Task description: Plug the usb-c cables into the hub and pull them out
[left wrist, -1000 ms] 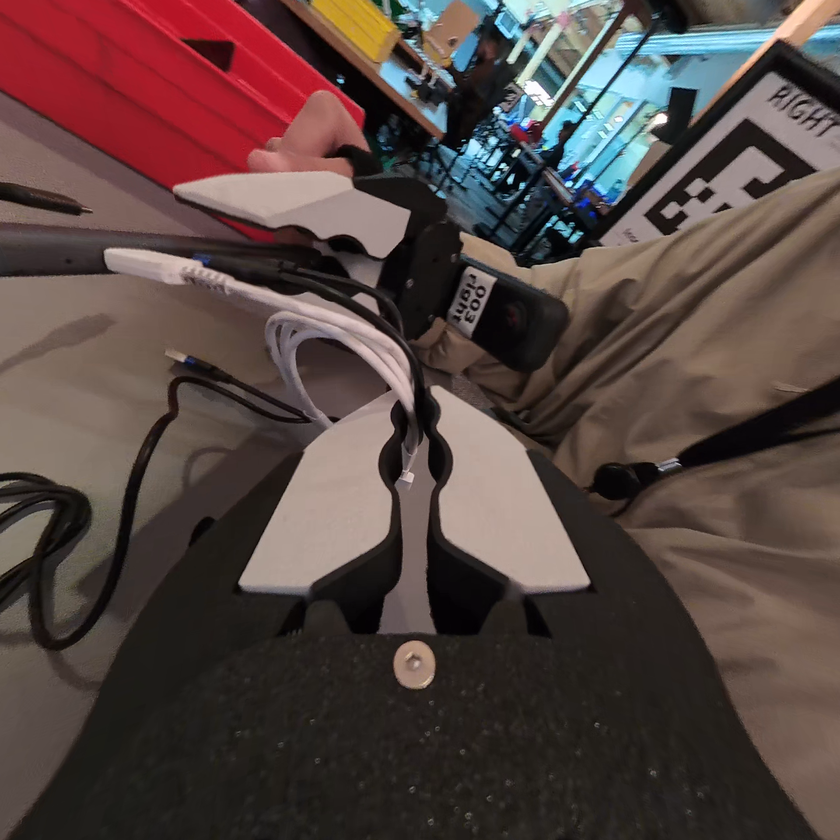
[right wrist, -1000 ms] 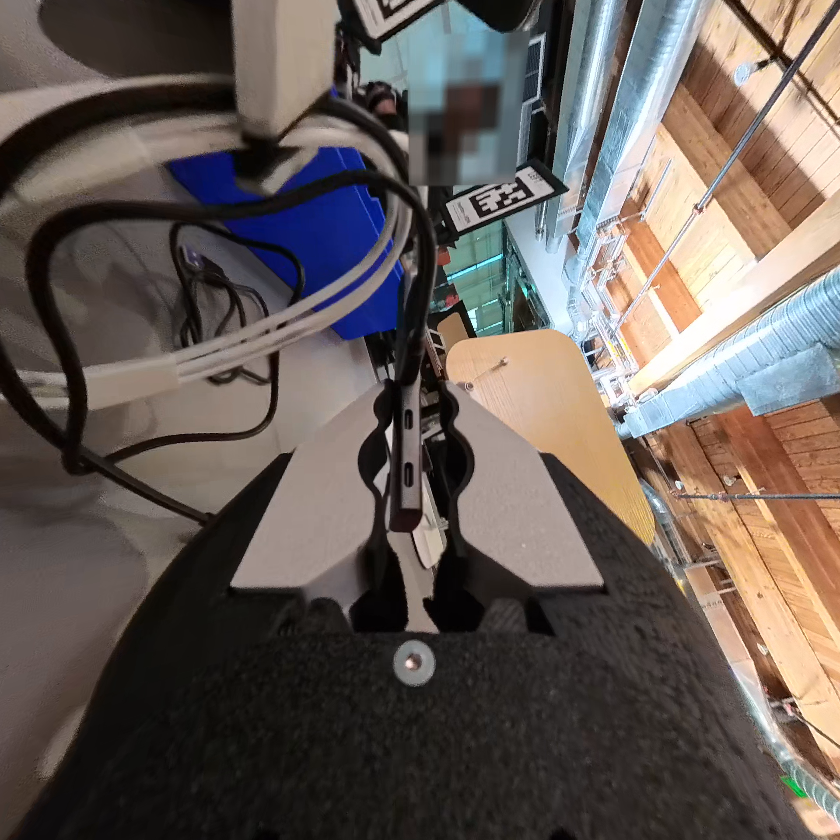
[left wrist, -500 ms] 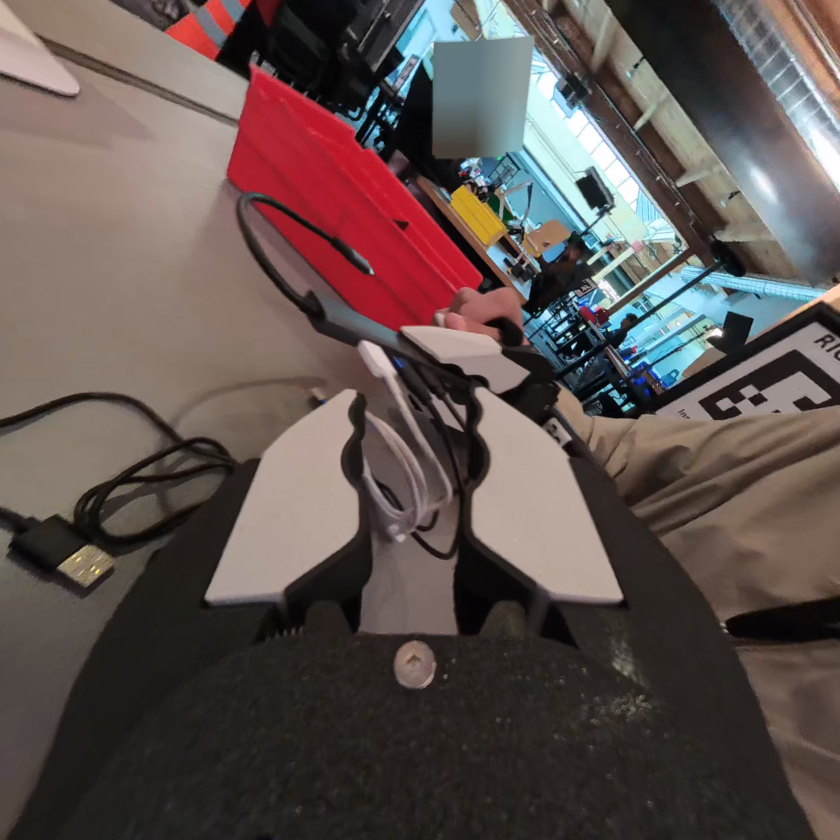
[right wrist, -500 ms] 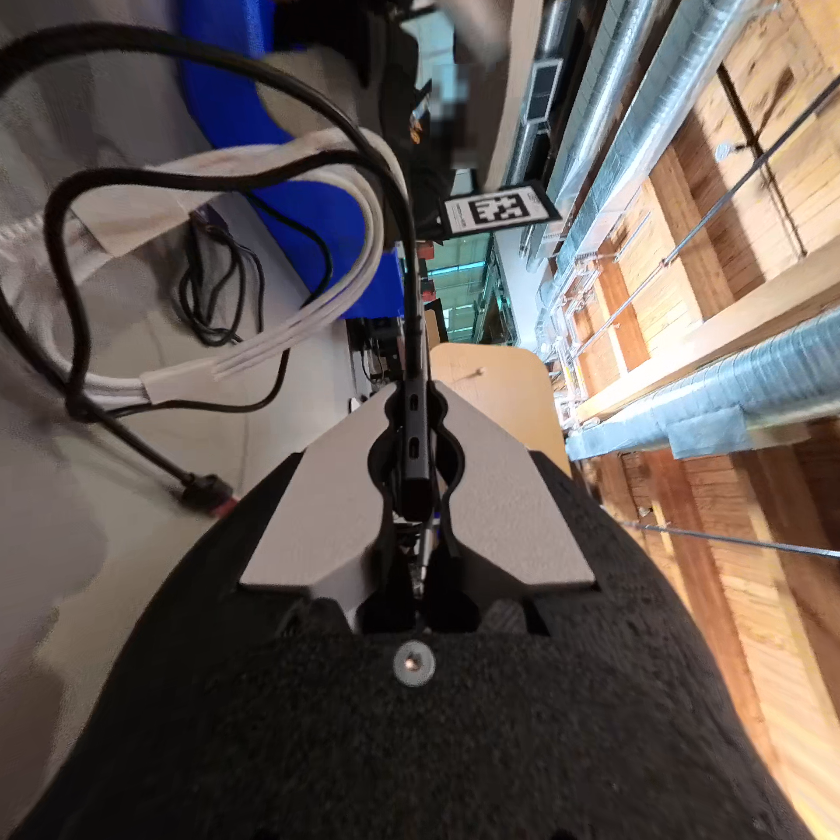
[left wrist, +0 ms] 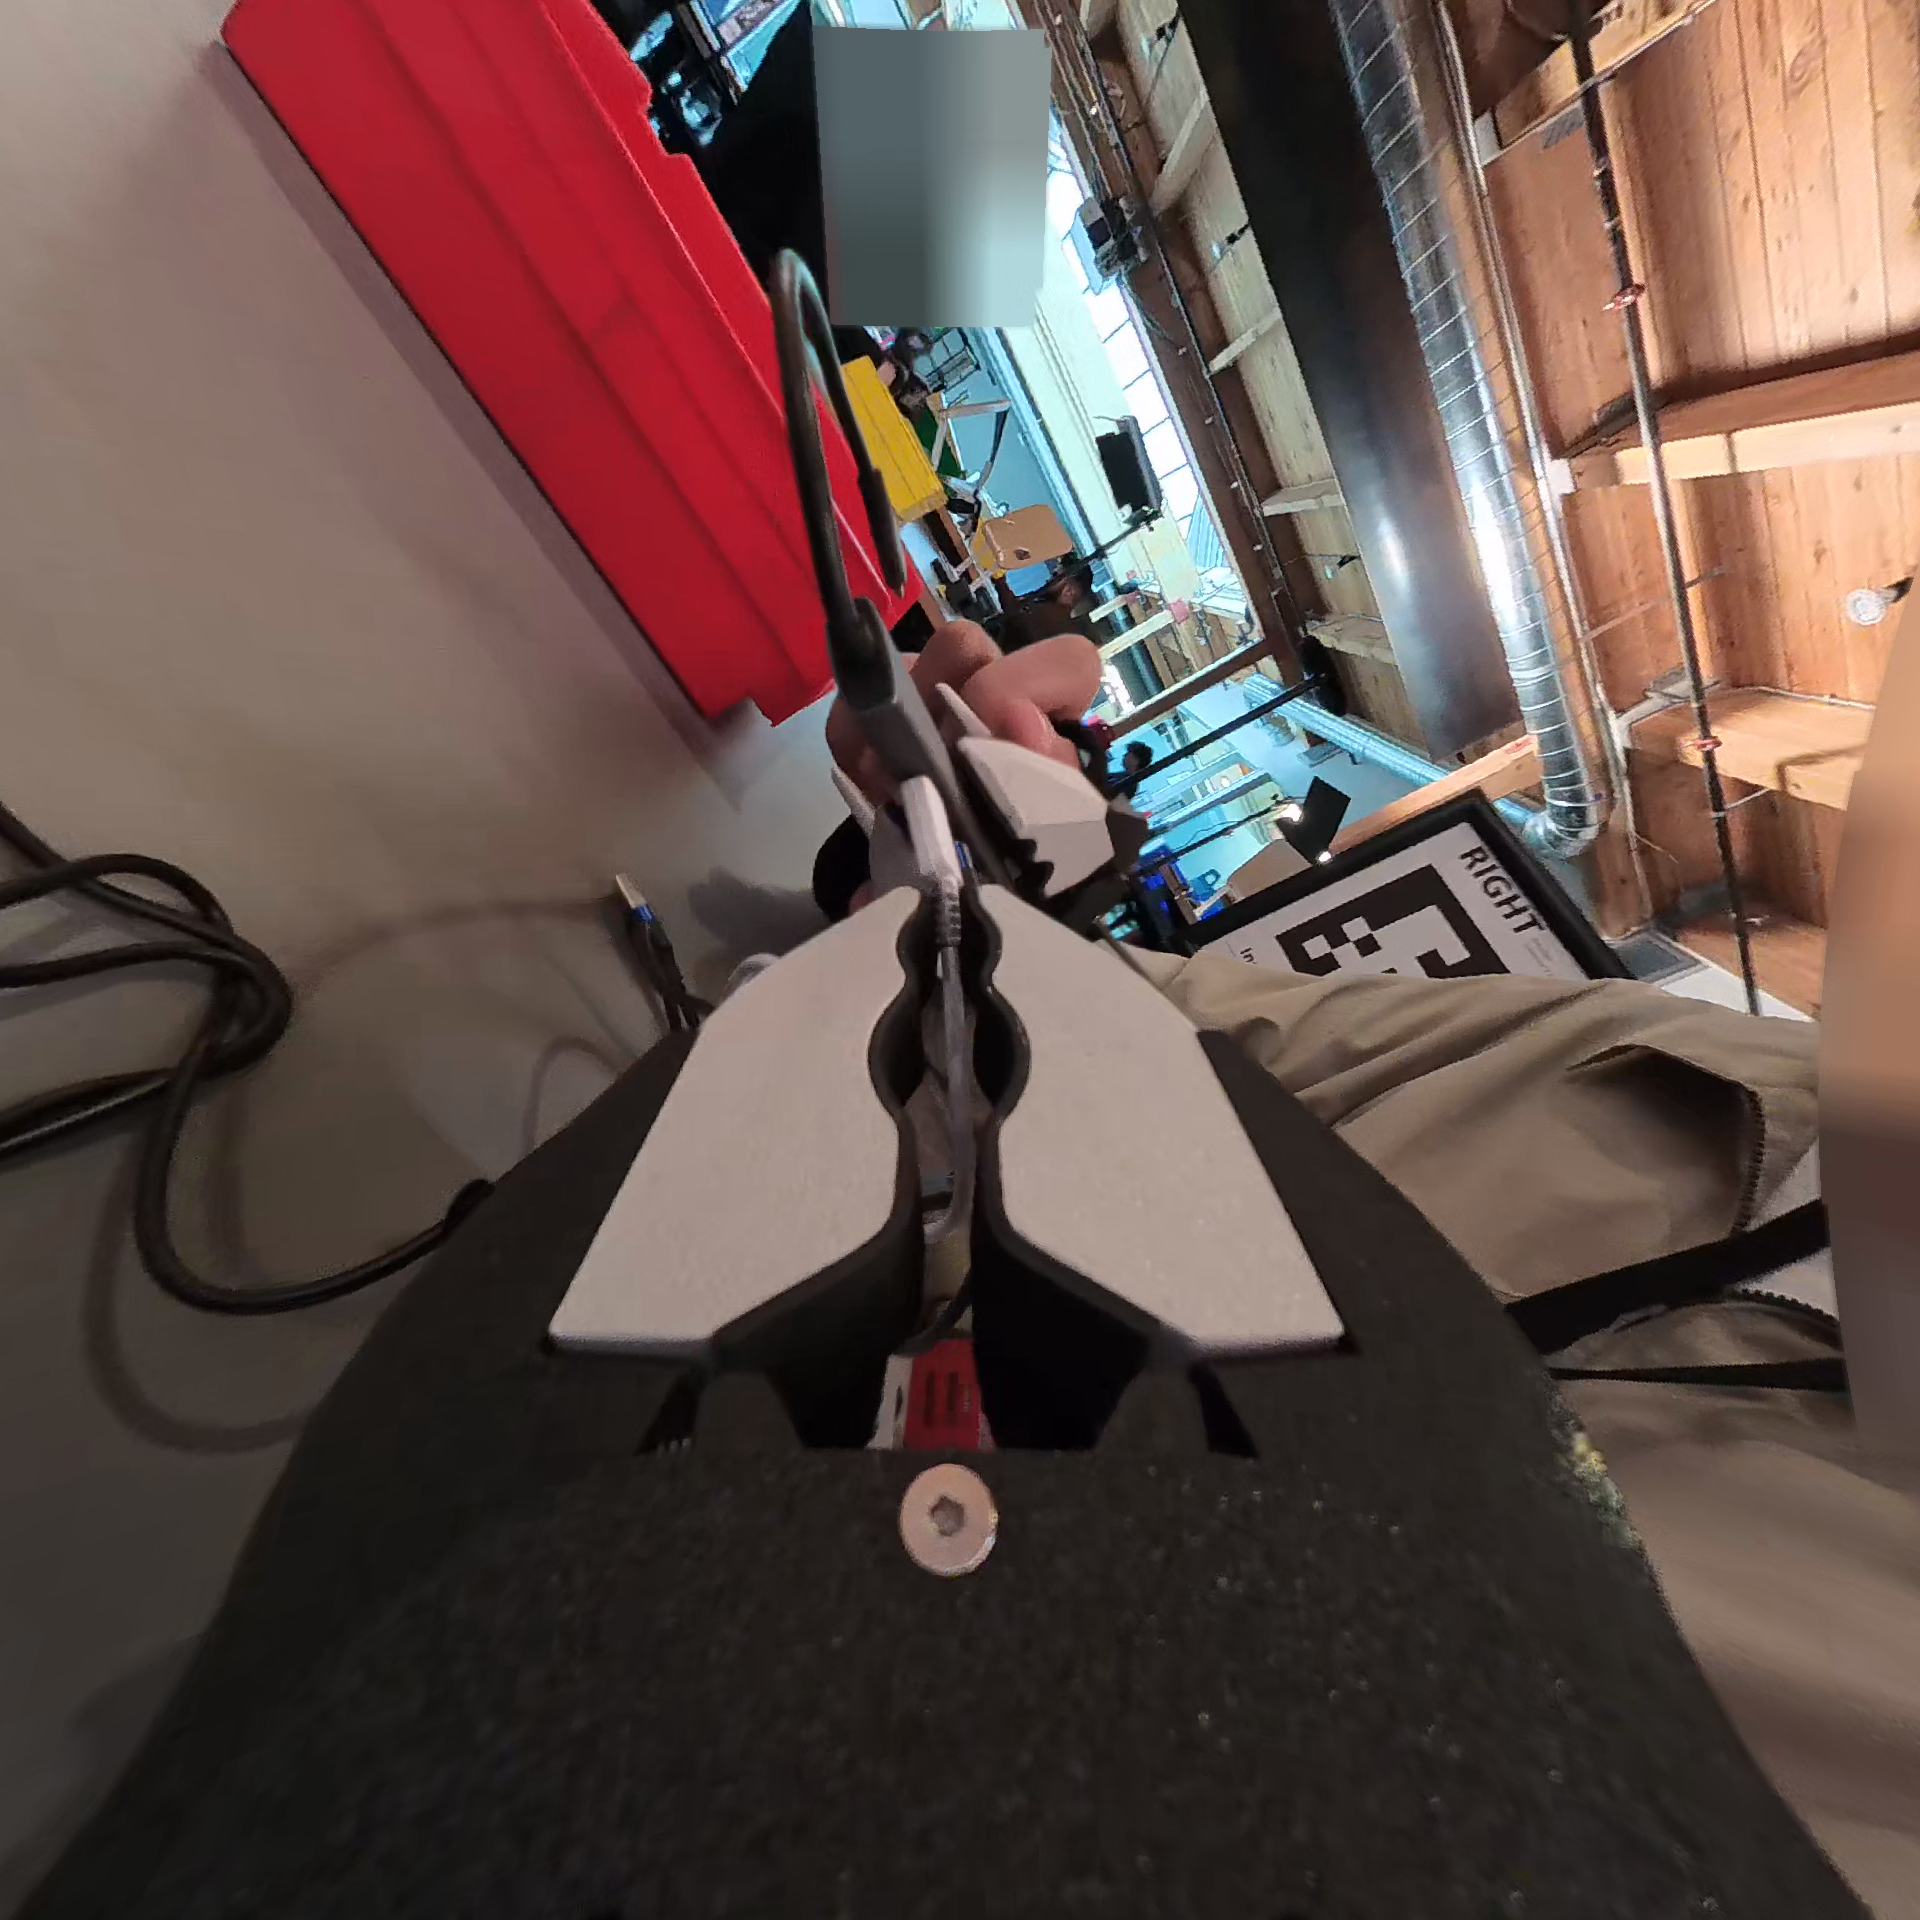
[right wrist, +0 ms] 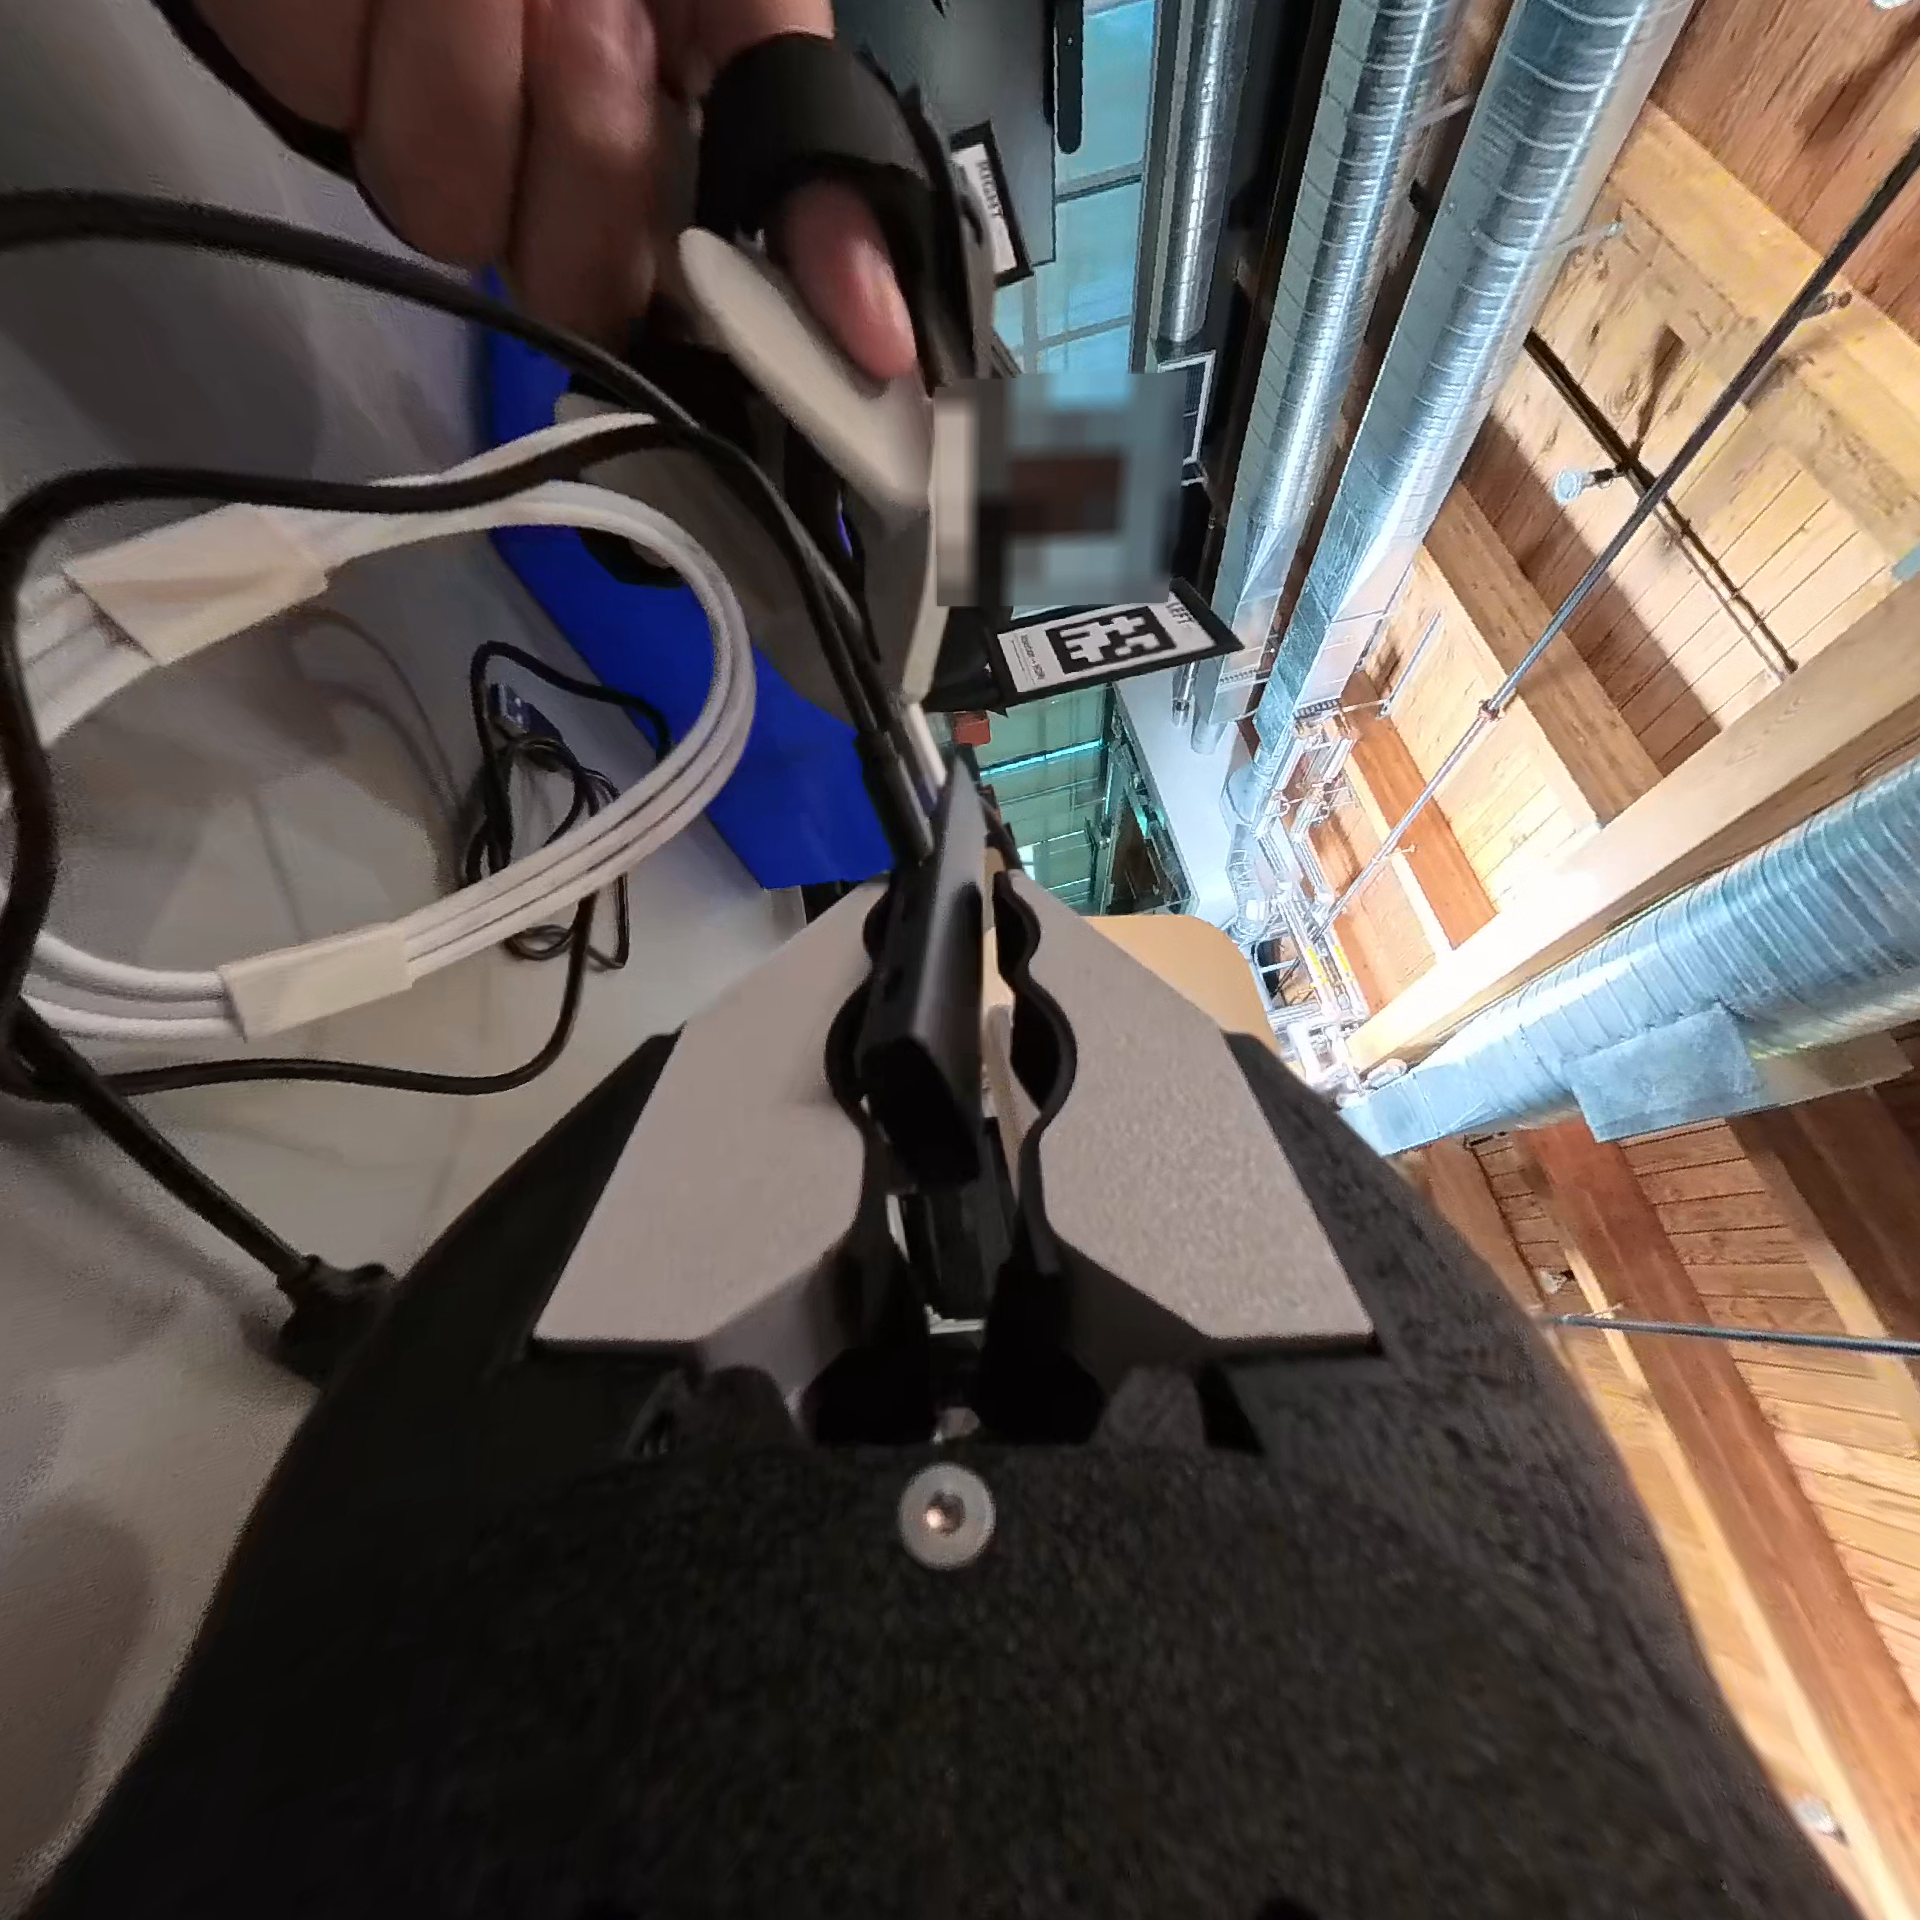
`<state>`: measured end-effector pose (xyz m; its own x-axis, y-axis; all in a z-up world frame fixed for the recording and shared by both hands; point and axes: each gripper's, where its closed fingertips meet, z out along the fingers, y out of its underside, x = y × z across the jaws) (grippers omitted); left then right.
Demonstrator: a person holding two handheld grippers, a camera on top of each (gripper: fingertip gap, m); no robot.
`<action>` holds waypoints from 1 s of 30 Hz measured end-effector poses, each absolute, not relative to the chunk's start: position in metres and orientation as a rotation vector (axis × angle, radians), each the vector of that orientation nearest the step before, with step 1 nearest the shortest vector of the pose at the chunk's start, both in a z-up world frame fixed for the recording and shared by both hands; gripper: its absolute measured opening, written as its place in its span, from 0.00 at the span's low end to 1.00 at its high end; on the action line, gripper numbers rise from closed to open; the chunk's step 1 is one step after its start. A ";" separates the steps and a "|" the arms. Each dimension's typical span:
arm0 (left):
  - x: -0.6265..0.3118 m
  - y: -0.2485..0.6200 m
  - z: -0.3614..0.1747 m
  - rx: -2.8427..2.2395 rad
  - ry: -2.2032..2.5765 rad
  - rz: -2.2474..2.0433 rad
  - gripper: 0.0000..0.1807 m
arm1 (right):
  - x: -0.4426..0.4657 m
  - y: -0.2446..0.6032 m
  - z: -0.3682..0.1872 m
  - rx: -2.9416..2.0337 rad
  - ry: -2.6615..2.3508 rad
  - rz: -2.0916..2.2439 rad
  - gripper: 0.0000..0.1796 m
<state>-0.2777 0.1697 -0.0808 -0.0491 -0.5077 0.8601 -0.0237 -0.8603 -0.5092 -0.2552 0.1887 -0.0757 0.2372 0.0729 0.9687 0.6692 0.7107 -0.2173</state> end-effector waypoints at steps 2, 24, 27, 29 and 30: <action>-0.276 0.168 -0.080 -1.890 0.552 -2.018 0.02 | -0.257 0.186 -0.077 -0.669 -1.296 -0.477 0.08; -0.248 0.169 -0.105 -1.841 1.024 -0.868 0.17 | -0.248 0.237 -0.123 -0.989 -1.213 -0.472 0.05; -0.245 0.173 -0.117 -1.862 1.056 -0.708 0.14 | -0.248 0.236 -0.119 -0.971 -1.196 -0.488 0.05; -0.246 0.178 -0.117 -1.861 1.030 -0.655 0.11 | -0.247 0.235 -0.119 -0.966 -1.199 -0.488 0.06; -0.245 0.180 -0.117 -1.858 1.019 -0.643 0.10 | -0.247 0.234 -0.119 -0.959 -1.198 -0.496 0.06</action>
<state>-0.2454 0.1797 -0.1167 0.5262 -0.8501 0.0222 -0.3854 -0.2617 -0.8848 -0.2475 0.2345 -0.1186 0.3262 0.1531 0.9328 0.7675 0.5331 -0.3559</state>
